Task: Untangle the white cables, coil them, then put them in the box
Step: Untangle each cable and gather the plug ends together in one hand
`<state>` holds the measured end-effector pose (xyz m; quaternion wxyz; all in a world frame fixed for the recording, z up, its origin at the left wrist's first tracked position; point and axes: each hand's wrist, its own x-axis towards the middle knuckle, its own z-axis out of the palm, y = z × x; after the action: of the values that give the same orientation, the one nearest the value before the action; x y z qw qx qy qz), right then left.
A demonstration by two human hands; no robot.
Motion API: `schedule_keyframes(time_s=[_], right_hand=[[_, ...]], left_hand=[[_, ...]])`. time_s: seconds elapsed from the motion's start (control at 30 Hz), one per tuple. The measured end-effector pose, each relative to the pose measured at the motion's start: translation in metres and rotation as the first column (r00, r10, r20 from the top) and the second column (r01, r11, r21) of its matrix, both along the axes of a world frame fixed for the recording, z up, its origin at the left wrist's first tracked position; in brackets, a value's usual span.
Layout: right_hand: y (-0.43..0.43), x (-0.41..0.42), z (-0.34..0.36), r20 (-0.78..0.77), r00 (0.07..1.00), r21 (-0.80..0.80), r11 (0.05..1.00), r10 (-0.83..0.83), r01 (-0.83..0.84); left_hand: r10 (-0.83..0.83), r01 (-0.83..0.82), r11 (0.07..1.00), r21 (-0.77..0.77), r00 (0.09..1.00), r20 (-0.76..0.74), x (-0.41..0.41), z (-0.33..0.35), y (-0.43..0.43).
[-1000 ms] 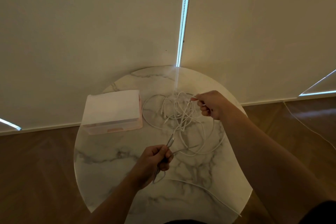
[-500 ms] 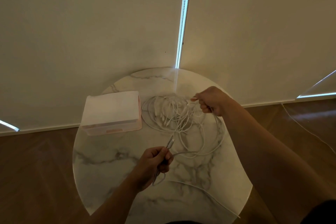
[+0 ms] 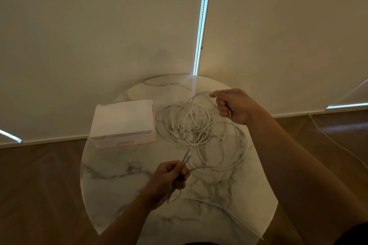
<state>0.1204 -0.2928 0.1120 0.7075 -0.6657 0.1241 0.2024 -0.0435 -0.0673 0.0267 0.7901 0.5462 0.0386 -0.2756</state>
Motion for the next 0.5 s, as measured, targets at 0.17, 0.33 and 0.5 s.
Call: schedule_keyframes(time_s=[0.17, 0.33, 0.5], right_hand=[[-0.002, 0.011, 0.035, 0.197, 0.978, 0.364, 0.931, -0.070, -0.007], [-0.009, 0.007, 0.006, -0.057, 0.998, -0.135, 0.990, 0.031, -0.038], [-0.002, 0.002, 0.019, 0.156, 0.987, 0.029, 0.999, -0.026, 0.022]], left_hand=[[0.000, 0.000, 1.000, 0.006, 1.000, 0.000, 0.001, -0.001, 0.000], [-0.001, 0.001, 1.000, -0.007, 1.000, -0.008, 0.002, 0.001, -0.002], [-0.006, 0.006, 1.000, 0.005, 1.000, -0.007, 0.001, 0.002, -0.002]])
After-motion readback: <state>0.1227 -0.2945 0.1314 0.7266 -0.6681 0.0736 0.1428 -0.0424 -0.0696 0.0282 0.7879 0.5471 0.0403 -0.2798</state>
